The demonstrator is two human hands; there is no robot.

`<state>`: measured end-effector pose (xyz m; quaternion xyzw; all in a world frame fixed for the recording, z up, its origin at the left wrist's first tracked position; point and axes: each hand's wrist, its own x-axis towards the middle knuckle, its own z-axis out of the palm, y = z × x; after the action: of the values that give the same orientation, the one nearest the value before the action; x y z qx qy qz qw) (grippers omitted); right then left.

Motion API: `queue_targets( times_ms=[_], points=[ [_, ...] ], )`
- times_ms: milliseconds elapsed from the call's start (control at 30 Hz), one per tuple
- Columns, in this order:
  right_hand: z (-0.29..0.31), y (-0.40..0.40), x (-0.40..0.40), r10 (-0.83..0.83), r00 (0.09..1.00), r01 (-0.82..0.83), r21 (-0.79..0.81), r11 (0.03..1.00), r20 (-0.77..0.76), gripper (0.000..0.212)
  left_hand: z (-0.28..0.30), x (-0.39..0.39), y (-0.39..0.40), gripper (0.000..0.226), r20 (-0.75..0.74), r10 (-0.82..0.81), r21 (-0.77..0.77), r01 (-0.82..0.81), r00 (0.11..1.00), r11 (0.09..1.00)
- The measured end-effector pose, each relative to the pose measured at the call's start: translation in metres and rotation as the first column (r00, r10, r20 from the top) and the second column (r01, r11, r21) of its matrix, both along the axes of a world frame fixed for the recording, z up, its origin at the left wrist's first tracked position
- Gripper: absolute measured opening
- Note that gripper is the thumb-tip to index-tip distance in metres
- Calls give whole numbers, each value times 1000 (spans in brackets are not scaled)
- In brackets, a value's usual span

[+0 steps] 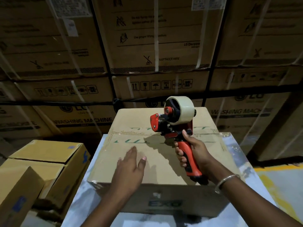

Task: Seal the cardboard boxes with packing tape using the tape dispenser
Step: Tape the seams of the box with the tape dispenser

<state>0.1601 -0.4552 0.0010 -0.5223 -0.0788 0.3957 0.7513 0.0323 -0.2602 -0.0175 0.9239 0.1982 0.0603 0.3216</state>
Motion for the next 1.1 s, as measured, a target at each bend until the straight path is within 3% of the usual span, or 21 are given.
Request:
queue_targets(
  times_ms=[67,100,200,267,400,567,867,1000,1100],
  points=[
    [0,-19,11,19,1000,-19,-18,1000,-5,50,9,19,-23,48,189,111,-237,-64,976,969],
    [-1,-27,15,28,1000,-28,-23,999,-11,50,14,31,-32,39,209,188,-380,-97,960,920],
    [-5,-43,23,63,997,-64,-12,998,-46,50,22,74,-46,27,75,385,-778,-188,920,600],
    [-7,-48,26,87,993,-87,-3,996,-77,51,26,95,-47,32,-48,421,-878,-240,906,415],
    [-9,-49,29,109,989,-108,14,994,-99,52,32,118,-45,49,-217,315,-932,-293,924,216],
    [-10,-51,30,117,987,-115,28,993,-110,51,38,139,-36,39,-287,162,-933,-314,944,176],
    [-14,-51,30,44,993,-39,47,998,-105,52,33,161,-21,16,-338,49,-929,-341,940,146],
    [-13,-51,28,12,994,-7,48,999,-111,51,31,167,-15,29,-329,-8,-941,-327,944,88],
    [-12,-51,26,-6,993,13,54,998,-120,51,33,172,-9,45,-329,-79,-942,-322,941,95]
  ],
)
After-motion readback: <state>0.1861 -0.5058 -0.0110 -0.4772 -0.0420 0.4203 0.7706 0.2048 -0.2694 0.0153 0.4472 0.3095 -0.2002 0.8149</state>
